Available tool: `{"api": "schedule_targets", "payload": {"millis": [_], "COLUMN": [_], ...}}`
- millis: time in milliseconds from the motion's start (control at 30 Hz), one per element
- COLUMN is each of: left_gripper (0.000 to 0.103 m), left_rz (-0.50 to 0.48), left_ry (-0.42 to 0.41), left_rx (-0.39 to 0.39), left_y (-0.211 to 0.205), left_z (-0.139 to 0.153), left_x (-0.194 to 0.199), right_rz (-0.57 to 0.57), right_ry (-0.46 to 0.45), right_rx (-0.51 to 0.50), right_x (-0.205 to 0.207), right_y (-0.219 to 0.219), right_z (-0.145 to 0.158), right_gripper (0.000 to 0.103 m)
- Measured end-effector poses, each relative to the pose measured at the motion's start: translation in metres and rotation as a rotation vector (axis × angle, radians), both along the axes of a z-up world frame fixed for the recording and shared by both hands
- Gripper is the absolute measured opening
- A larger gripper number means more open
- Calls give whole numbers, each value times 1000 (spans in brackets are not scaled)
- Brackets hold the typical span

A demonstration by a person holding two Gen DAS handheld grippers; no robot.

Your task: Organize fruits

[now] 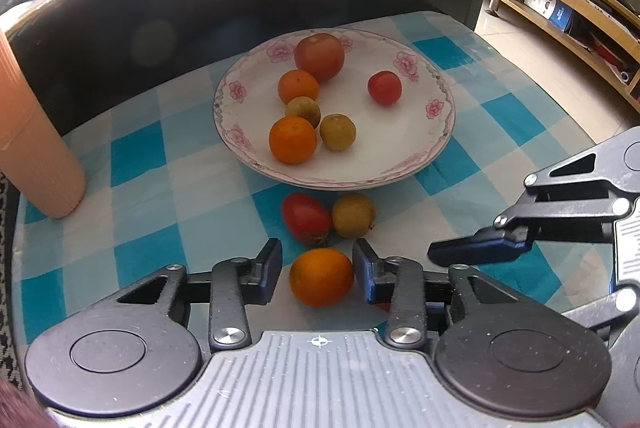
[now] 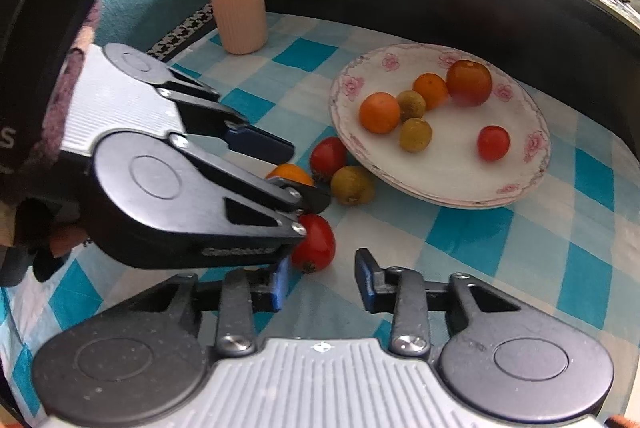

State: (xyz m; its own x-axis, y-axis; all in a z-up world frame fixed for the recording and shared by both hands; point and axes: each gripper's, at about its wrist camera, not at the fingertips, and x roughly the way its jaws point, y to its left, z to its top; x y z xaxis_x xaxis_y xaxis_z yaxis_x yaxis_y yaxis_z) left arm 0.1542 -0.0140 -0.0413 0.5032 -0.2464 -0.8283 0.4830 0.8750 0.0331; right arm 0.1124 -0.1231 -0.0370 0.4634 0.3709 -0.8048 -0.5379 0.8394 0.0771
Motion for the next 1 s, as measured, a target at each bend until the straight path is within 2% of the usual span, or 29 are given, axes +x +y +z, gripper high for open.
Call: {"api": "schedule_targets", "payload": {"millis": [100, 500, 733, 1000], "left_gripper": [47, 49, 40, 35], "left_rz": [-2, 19, -1, 2], "left_ry": [1, 5, 2, 0], "left_rx": [6, 4, 12, 20], "left_y": [0, -1, -4, -1], "left_z": [0, -4, -2, 1], "left_x": [-1, 2, 0, 1], "right_rz": [19, 14, 19, 9], "right_ry": [4, 2, -6, -14], "right_rx": [-1, -22, -27, -23], "right_x": [-2, 0, -3, -4], "right_y": [4, 7, 6, 4], "right_z": [-2, -5, -5, -1], "right_gripper": [38, 39, 38, 38]}}
